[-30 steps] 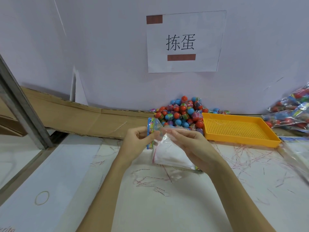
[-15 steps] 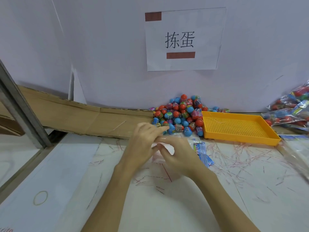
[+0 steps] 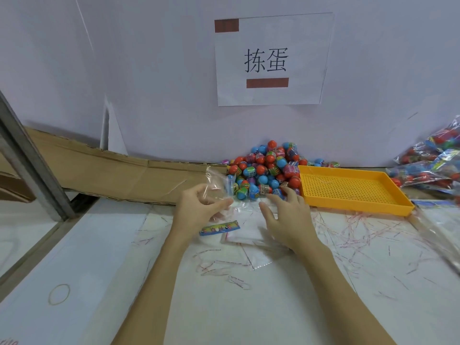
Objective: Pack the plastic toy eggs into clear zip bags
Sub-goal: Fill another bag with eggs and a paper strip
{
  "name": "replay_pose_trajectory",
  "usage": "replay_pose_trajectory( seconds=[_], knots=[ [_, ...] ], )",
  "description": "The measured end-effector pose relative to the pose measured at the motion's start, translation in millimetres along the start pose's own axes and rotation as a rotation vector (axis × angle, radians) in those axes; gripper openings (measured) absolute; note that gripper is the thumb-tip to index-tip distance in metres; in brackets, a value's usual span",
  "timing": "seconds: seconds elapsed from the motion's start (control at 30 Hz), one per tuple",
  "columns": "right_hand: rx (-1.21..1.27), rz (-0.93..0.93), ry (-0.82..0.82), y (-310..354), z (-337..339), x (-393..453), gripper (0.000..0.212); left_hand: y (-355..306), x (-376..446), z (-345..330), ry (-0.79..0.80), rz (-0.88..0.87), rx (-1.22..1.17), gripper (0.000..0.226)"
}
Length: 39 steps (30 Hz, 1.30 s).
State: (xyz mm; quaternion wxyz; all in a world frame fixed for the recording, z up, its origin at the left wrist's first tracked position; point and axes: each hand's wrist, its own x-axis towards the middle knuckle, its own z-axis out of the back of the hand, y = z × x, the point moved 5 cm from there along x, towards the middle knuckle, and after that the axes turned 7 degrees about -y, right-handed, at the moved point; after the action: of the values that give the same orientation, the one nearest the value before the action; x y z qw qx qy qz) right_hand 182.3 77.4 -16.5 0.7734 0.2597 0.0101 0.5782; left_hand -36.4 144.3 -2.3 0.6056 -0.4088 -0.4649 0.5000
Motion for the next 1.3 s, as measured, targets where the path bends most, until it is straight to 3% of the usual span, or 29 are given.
replay_pose_trajectory(
  seconds=[0.1,0.3,0.43,0.57,0.8,1.03,1.3],
  knots=[
    [0.021,-0.019,-0.013,-5,-6,4,0.043,-1,-2,-5,0.086,0.054,-0.015,0.048],
    [0.175,0.002,-0.319,-2,19,3,0.017,-6,-7,-11,0.200,0.032,0.044,0.046],
    [0.622,0.041,-0.445,14,41,-4,0.022,-8,-12,-15,0.273,-0.014,0.064,0.048],
    [0.915,0.041,-0.372,29,43,-9,0.020,-7,-15,-22,0.343,-0.032,0.088,0.052],
    [0.841,0.084,-0.315,32,45,-10,0.025,-9,-17,-27,0.371,-0.113,0.181,0.054],
    [0.642,0.227,-0.220,42,32,-11,0.052,-11,-19,-28,0.386,-0.150,0.158,0.059],
    [0.699,0.259,-0.177,43,31,-13,0.029,-13,-18,-26,0.323,-0.180,0.185,0.067]
  ],
)
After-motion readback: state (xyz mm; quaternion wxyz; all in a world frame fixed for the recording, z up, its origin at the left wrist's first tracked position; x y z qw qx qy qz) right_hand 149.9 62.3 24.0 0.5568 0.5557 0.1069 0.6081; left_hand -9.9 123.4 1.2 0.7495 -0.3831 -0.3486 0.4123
